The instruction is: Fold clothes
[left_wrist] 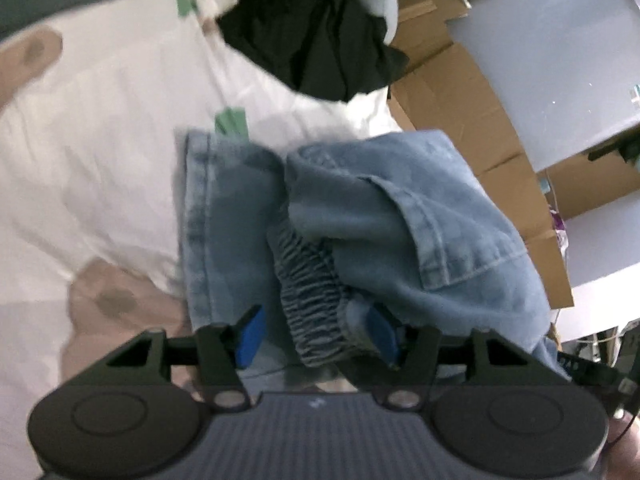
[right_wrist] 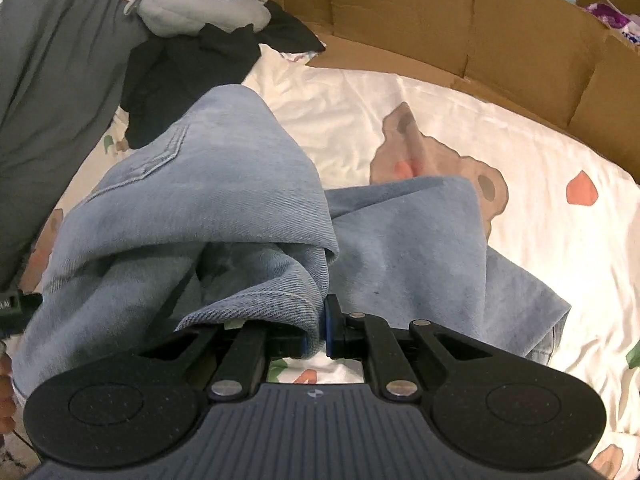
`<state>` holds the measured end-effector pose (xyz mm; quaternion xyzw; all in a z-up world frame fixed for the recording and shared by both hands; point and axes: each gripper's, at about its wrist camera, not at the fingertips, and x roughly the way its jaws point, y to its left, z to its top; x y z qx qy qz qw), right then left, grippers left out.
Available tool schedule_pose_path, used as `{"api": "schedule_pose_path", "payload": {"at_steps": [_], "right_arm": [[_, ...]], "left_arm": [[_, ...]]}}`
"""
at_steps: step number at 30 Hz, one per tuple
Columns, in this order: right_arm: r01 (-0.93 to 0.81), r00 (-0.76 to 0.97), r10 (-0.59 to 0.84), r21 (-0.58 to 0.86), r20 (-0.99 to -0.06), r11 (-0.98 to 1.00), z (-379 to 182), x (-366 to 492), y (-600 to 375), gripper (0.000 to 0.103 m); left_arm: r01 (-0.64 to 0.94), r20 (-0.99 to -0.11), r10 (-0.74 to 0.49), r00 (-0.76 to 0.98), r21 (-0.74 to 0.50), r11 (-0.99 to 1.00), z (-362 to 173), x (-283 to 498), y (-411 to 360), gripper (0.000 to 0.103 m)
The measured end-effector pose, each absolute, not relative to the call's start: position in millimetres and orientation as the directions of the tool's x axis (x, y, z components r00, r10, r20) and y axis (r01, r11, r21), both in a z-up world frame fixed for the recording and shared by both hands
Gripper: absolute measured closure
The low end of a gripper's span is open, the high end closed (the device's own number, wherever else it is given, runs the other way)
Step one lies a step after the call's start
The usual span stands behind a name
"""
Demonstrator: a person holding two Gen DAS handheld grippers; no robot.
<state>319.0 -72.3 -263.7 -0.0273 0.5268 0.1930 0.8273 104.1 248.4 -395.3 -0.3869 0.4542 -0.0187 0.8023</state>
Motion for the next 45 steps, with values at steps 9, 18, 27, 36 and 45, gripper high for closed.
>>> {"api": "schedule_pose_path", "payload": {"at_steps": [9, 18, 27, 36, 45], "right_arm": [[-0.328, 0.355, 0.277, 0.158, -0.893, 0.931, -282.9, 318.4, -80.9, 0.097], [-0.319, 0.351, 0.269, 0.155, -0.897, 0.935, -294.6, 320.4, -84.7, 0.096], [-0.457, 0.333, 0.285, 0.11, -0.899, 0.882, -262.5, 317.0, -91.3, 0.101], [-0.533, 0.329, 0.28, 0.067, -0.902, 0.844, -219.9, 319.7, -105.0, 0.103], [-0.565, 0.397, 0.243, -0.027, -0.885, 0.825, -158.8, 326.6, -121.4, 0.103]], "left_arm": [[-0.351, -0.714, -0.44, 0.544, -0.67, 0.654, -439.7, 117.4, 225.3, 0.023], [-0.316, -0.668, -0.476, 0.572, -0.715, 0.624, -448.1, 129.3, 211.3, 0.047], [-0.277, -0.621, -0.36, 0.696, -0.695, 0.664, -379.0, 104.3, 253.0, 0.061], [-0.234, -0.561, -0.257, 0.787, -0.657, 0.717, -296.4, 116.5, 292.0, 0.065], [-0.186, -0.478, -0.192, 0.857, -0.636, 0.749, -250.5, 150.9, 303.1, 0.103]]}}
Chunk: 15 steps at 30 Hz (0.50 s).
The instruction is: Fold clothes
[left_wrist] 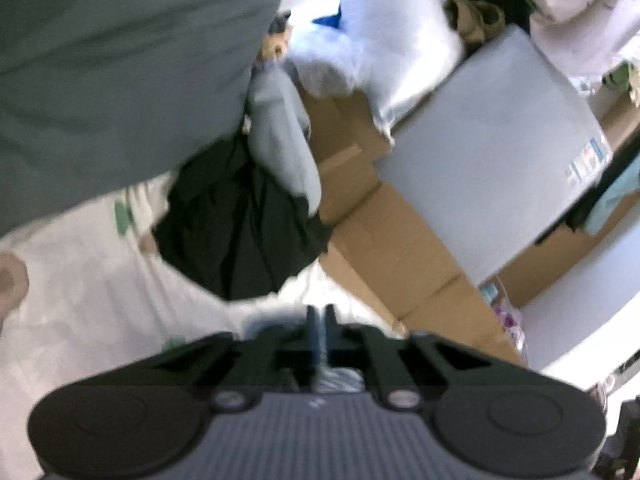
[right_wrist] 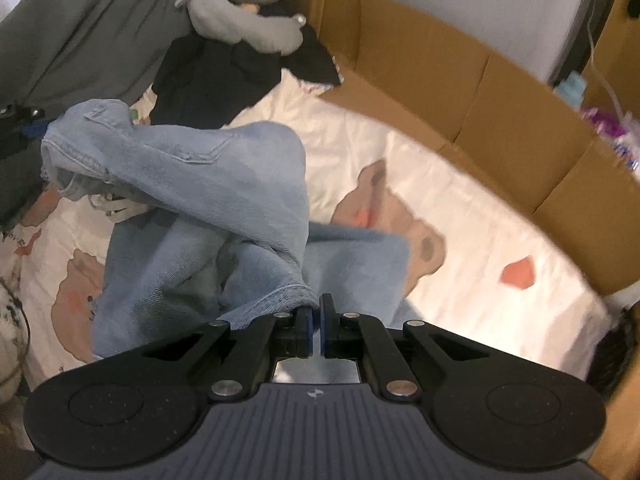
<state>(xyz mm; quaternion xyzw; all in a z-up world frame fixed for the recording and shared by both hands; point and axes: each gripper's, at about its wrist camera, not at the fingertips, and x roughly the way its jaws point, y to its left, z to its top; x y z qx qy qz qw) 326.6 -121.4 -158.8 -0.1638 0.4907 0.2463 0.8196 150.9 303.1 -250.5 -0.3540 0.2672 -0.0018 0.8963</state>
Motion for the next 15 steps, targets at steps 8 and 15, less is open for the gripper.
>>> {"api": "schedule_pose_path", "payload": {"at_steps": [8, 15], "right_arm": [[-0.551, 0.462, 0.138, -0.162, -0.876, 0.818, -120.8, 335.3, -148.4, 0.103], [-0.458, 0.49, 0.075, -0.183, -0.869, 0.87, -119.0, 339.1, -185.7, 0.103]], "left_arm": [[-0.247, -0.523, -0.145, 0.84, -0.605, 0.757, -255.8, 169.7, 324.3, 0.103], [-0.253, -0.656, -0.208, 0.726, -0.536, 0.805, -303.2, 161.7, 291.1, 0.093]]}}
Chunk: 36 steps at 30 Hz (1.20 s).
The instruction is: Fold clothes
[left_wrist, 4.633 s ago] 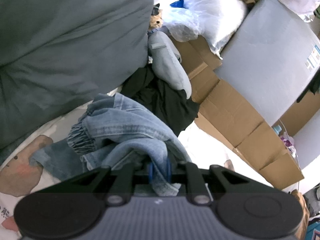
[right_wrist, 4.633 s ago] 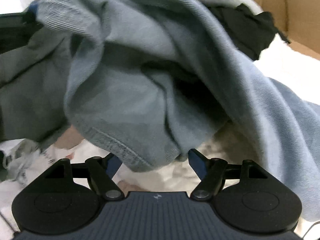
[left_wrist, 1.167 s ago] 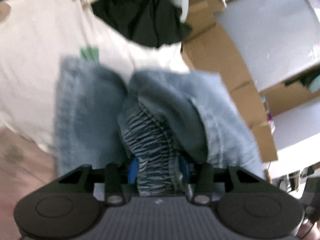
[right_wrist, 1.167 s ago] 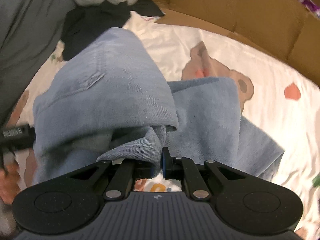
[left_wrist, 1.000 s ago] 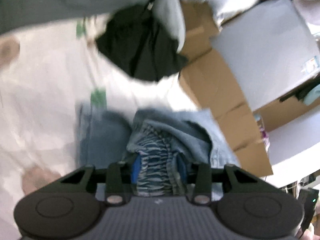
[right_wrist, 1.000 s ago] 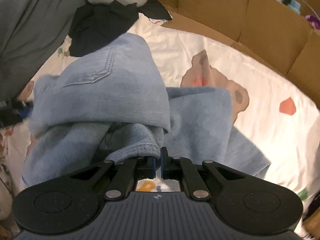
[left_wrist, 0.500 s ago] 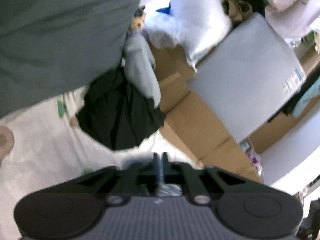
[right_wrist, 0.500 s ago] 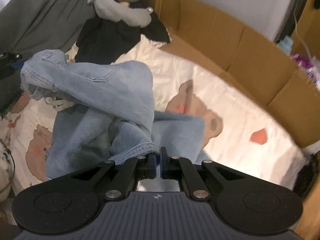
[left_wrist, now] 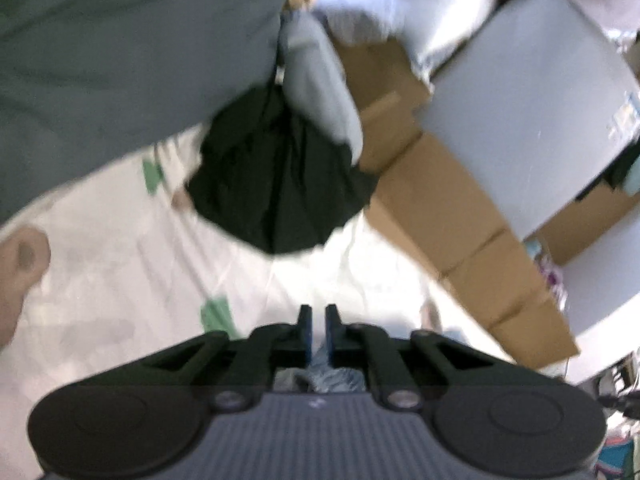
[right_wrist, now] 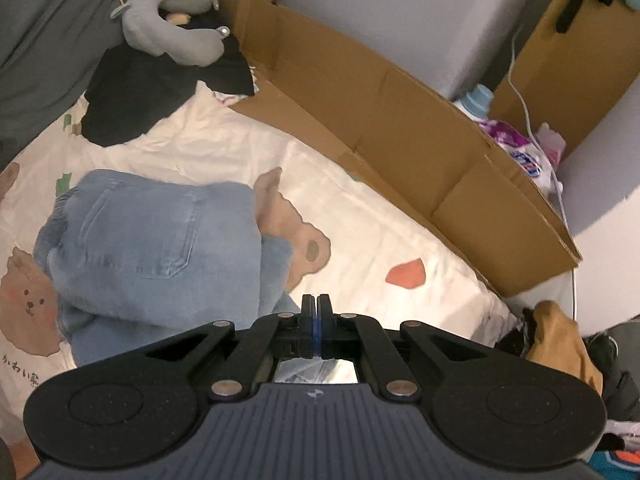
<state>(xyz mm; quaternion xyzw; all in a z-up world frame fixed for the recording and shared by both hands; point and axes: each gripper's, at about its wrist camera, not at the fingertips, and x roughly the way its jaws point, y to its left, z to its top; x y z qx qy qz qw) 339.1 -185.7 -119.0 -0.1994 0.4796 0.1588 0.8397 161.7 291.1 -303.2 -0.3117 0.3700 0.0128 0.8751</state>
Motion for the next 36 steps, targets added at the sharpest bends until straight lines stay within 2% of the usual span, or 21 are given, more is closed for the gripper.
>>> {"api": "schedule_pose_path", "payload": {"at_steps": [2, 4, 7, 10, 11, 13, 18, 24, 28, 33, 36], "right_arm": [[-0.462, 0.474, 0.081, -0.169, -0.877, 0.871, -123.1, 336.4, -188.4, 0.103], [-0.46, 0.464, 0.077, -0.166, -0.882, 0.872, -130.1, 335.2, -189.3, 0.103], [-0.438, 0.445, 0.071, -0.148, -0.893, 0.887, -144.6, 333.5, -192.9, 0.102], [-0.423, 0.407, 0.077, -0.114, -0.91, 0.899, -164.9, 332.5, -199.0, 0.097], [-0.42, 0.396, 0.082, -0.101, -0.914, 0.902, -171.6, 331.5, -200.9, 0.082], [-0.417, 0.388, 0.096, -0.081, -0.917, 0.905, -181.6, 327.8, -200.5, 0.067], [-0.457, 0.37, 0.107, -0.08, -0.923, 0.886, -197.1, 316.6, -186.7, 0.056], [-0.471, 0.368, 0.068, -0.123, -0.928, 0.874, -214.9, 303.8, -177.0, 0.055], [-0.511, 0.364, 0.106, -0.104, -0.925, 0.854, -217.8, 295.8, -158.8, 0.055], [-0.587, 0.363, 0.184, -0.071, -0.913, 0.806, -214.7, 285.9, -119.5, 0.054], [-0.64, 0.358, 0.237, -0.052, -0.903, 0.767, -214.7, 279.5, -93.3, 0.054]], "left_arm": [[-0.254, -0.672, -0.226, 0.705, -0.537, 0.804, -314.2, 156.7, 284.4, 0.082], [-0.262, -0.693, -0.232, 0.683, -0.529, 0.808, -324.0, 152.7, 279.9, 0.06], [-0.267, -0.721, -0.255, 0.644, -0.525, 0.808, -337.9, 145.3, 273.5, 0.05], [-0.261, -0.741, -0.299, 0.601, -0.535, 0.803, -353.4, 138.6, 265.2, 0.045], [-0.256, -0.747, -0.312, 0.588, -0.537, 0.804, -358.7, 136.3, 261.3, 0.045], [-0.248, -0.759, -0.329, 0.561, -0.533, 0.809, -369.4, 132.0, 252.5, 0.045], [-0.25, -0.782, -0.346, 0.518, -0.526, 0.813, -386.8, 121.9, 234.6, 0.045], [-0.258, -0.797, -0.356, 0.488, -0.521, 0.813, -395.2, 107.1, 228.9, 0.045], [-0.278, -0.804, -0.372, 0.465, -0.531, 0.8, -403.0, 93.6, 225.4, 0.045], [-0.274, -0.764, -0.376, 0.525, -0.57, 0.775, -402.3, 90.7, 218.6, 0.047], [-0.183, -0.728, -0.35, 0.589, -0.542, 0.82, -387.3, 96.2, 206.4, 0.048]]}}
